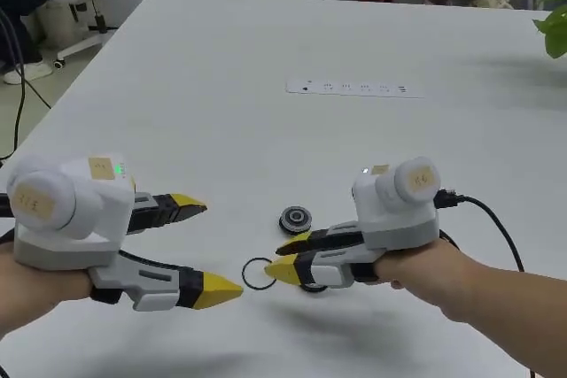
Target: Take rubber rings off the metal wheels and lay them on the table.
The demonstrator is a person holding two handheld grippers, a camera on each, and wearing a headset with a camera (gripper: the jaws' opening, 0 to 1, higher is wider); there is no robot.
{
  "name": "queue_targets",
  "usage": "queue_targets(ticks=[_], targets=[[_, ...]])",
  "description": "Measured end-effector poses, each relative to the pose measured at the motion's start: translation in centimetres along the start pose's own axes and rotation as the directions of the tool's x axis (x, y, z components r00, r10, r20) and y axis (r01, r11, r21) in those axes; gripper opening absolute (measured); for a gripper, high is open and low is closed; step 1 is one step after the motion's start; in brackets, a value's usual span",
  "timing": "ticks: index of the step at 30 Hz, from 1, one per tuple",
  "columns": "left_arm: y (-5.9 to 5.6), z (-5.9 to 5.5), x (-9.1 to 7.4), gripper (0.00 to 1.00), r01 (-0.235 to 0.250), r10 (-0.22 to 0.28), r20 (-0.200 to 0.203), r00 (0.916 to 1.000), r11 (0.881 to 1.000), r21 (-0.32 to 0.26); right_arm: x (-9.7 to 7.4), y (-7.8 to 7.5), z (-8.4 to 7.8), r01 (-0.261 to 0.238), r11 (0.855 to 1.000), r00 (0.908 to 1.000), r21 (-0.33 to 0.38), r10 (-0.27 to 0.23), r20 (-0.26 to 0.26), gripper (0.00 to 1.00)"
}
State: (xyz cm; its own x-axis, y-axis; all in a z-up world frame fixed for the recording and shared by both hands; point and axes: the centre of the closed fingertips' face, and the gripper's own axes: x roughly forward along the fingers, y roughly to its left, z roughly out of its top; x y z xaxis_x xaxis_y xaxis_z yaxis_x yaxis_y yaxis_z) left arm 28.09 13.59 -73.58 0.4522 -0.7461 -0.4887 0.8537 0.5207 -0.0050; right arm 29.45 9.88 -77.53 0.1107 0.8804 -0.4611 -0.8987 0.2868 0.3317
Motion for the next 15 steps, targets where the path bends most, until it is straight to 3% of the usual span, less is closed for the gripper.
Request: queue_targets(ticks=[15], targets=[[0.5, 0.6, 0.3, 0.73, -0.005, 0.005, 0.005, 1.0000, 1.000, 0.005, -1.5, -0.8, 0.9, 0.030, 0.999, 0.9989, -0.031, -0.029, 0.035, 0.33]])
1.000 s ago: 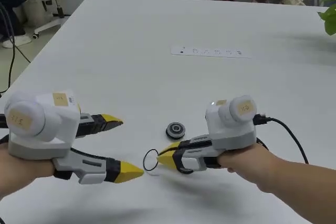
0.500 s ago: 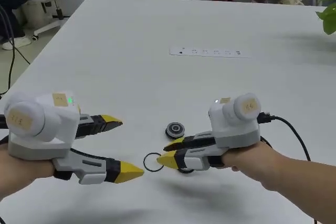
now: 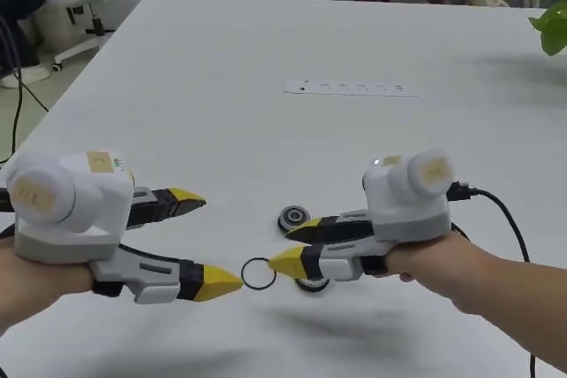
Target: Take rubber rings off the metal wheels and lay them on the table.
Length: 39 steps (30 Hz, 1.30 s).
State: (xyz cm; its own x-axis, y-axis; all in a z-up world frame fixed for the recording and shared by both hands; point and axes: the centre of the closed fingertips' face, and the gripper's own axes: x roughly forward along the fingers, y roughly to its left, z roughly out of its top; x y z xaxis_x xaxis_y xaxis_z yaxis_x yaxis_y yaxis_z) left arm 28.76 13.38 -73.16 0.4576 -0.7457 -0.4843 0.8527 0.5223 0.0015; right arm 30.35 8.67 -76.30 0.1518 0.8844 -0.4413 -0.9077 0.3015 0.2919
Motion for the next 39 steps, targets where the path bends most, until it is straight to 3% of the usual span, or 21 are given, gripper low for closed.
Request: queue_targets(ticks=[14, 39], targets=[[-0.1, 0.7, 0.8, 0.73, 0.014, -0.014, 0.001, 0.9999, 1.000, 0.014, -1.9, -1.5, 0.2, 0.050, 0.999, 0.9985, -0.018, -0.050, 0.022, 0.40], [-0.5, 1.4, 2.7, 0.73, 0.051, -0.050, -0.015, 0.9986, 0.998, 0.033, -4.3, -2.6, -1.1, 0.077, 0.995, 0.9969, -0.056, -0.077, 0.018, 0.50]])
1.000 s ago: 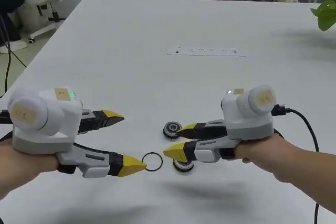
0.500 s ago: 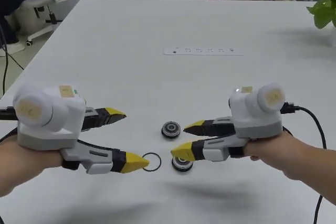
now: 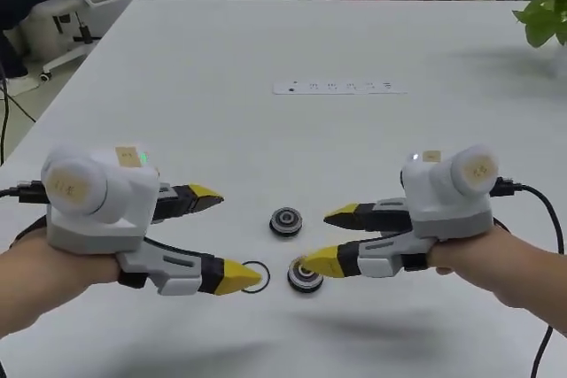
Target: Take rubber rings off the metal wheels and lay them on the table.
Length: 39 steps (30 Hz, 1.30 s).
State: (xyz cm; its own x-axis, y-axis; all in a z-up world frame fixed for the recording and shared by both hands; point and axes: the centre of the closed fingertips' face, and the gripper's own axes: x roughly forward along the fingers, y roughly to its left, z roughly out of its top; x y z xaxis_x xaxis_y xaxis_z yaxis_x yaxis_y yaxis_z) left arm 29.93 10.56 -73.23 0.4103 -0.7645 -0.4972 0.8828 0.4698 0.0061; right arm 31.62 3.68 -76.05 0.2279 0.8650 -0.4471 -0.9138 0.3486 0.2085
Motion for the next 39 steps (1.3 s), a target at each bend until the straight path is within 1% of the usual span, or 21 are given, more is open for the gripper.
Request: queue_targets(ticks=[9, 14, 18, 21, 34, 39], targets=[[-0.3, 0.1, 1.0, 0.72, 0.016, -0.016, -0.002, 0.9999, 1.000, -0.001, -0.4, -0.2, -0.8, -0.002, 1.000, 0.9999, -0.017, 0.002, -0.015, 0.51], [-0.5, 0.3, 1.6, 0.72, 0.025, -0.025, 0.000, 0.9997, 1.000, -0.001, -0.3, -0.3, -1.5, -0.011, 0.999, 0.9994, -0.041, 0.010, -0.035, 0.50], [-0.5, 0.2, 2.0, 0.72, 0.031, -0.031, -0.005, 0.9995, 1.000, 0.003, -0.3, -0.2, -1.9, -0.021, 0.999, 0.9988, -0.050, 0.019, -0.046, 0.49], [-0.5, 0.1, 2.4, 0.71, 0.036, -0.036, -0.009, 0.9993, 0.999, 0.004, -0.2, -0.1, -2.2, -0.027, 0.998, 0.9982, -0.056, 0.024, -0.055, 0.48], [-1.3, -0.4, 3.8, 0.69, 0.068, -0.068, -0.029, 0.9973, 0.998, 0.008, 0.2, 0.3, -3.4, -0.057, 0.994, 0.9945, -0.092, 0.049, -0.093, 0.37], [-1.3, -0.5, 4.1, 0.67, 0.077, -0.076, -0.034, 0.9965, 0.997, 0.011, 0.4, 0.4, -3.7, -0.063, 0.993, 0.9935, -0.100, 0.052, -0.101, 0.34]])
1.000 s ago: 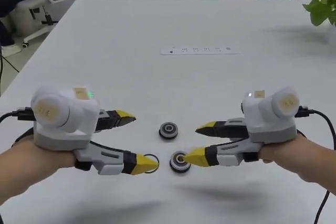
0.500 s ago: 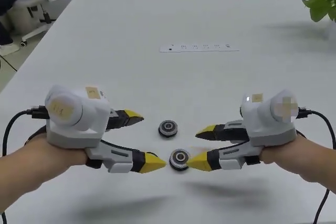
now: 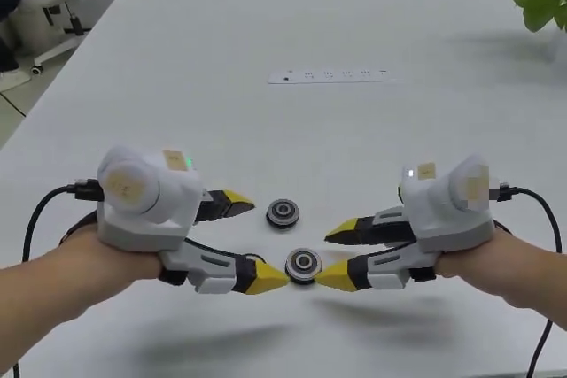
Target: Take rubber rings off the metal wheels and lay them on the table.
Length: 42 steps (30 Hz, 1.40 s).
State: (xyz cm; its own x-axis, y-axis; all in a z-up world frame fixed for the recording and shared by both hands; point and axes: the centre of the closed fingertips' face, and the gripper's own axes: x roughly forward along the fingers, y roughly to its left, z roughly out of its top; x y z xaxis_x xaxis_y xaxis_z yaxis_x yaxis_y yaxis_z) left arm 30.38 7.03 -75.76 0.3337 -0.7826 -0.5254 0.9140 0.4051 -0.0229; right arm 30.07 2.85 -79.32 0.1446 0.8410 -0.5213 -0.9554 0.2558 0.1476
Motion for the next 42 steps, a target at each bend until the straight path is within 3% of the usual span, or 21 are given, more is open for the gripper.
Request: queue_targets(ticks=[20, 42], targets=[[-1.0, -0.2, 2.0, 0.54, 0.050, -0.050, -0.010, 0.9987, 0.999, -0.010, 0.6, 0.2, -0.7, -0.006, 1.000, 0.9997, -0.011, 0.006, -0.024, 0.23], [-1.7, -1.0, 3.6, 0.32, 0.080, -0.081, -0.039, 0.9959, 0.996, -0.026, 0.6, 0.4, -1.1, -0.009, 1.000, 0.9995, 0.001, 0.009, -0.031, 0.22]])
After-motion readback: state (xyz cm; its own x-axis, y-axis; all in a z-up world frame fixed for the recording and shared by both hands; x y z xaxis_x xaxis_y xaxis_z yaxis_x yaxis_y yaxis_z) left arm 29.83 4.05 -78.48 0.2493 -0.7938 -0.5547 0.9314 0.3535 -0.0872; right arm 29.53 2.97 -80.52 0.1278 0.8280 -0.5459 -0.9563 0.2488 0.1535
